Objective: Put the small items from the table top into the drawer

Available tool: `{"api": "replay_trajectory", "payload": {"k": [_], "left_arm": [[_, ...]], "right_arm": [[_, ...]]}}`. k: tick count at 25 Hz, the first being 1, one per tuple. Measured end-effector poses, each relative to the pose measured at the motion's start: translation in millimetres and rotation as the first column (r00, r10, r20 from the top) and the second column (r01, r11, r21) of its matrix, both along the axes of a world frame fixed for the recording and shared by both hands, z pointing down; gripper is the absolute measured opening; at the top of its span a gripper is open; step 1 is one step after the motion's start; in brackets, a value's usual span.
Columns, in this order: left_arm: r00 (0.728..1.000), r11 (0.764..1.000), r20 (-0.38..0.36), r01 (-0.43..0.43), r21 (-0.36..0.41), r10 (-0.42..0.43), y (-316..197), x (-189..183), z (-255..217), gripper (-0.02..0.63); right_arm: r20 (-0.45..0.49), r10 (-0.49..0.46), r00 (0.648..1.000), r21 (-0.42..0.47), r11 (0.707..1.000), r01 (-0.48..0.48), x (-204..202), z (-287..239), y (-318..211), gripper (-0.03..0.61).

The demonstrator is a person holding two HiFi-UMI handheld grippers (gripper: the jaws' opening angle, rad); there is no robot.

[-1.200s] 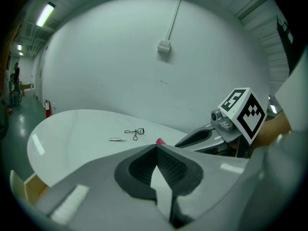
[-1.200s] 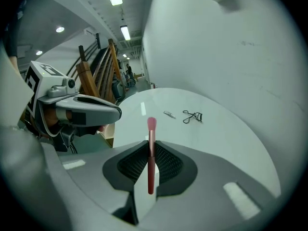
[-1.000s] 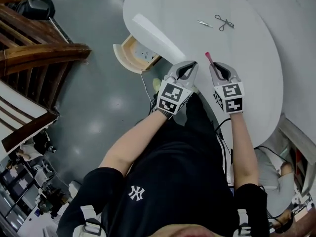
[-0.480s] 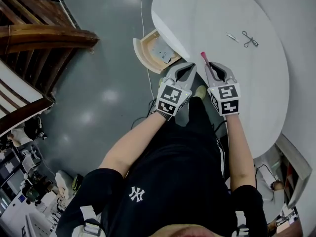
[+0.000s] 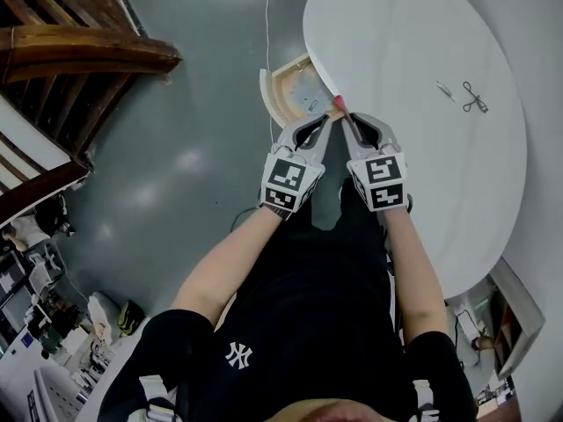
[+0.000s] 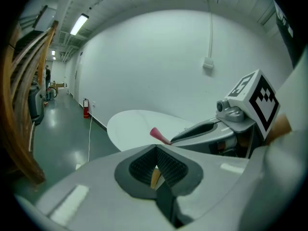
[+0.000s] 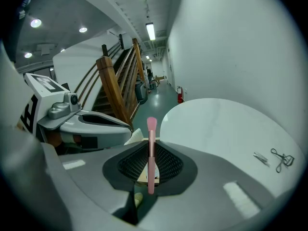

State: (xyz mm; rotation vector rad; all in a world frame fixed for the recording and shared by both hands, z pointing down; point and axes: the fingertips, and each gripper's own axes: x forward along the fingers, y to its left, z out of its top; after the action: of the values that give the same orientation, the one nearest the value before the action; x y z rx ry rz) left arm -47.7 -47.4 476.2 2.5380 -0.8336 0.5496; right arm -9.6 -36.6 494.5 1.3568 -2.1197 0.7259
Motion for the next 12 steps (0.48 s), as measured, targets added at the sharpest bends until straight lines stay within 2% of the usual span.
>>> {"api": "replay_trajectory", "payload": {"k": [6, 12], "left_arm": [[0.998, 0.999, 0.019, 0.053, -0.007, -0.052, -31, -43, 19, 0.000], [0.997, 0.997, 0.007, 0.071, -0.017, -0.071, -51, -61, 37, 0.000]], "right_arm": [[0.001, -0.037, 0.999, -0.022, 0.999, 0.037, -43, 26, -24, 0.067], [0.015, -0.069, 0.997, -0.048, 0.996, 0.070, -77, 59, -42, 0.067]]}}
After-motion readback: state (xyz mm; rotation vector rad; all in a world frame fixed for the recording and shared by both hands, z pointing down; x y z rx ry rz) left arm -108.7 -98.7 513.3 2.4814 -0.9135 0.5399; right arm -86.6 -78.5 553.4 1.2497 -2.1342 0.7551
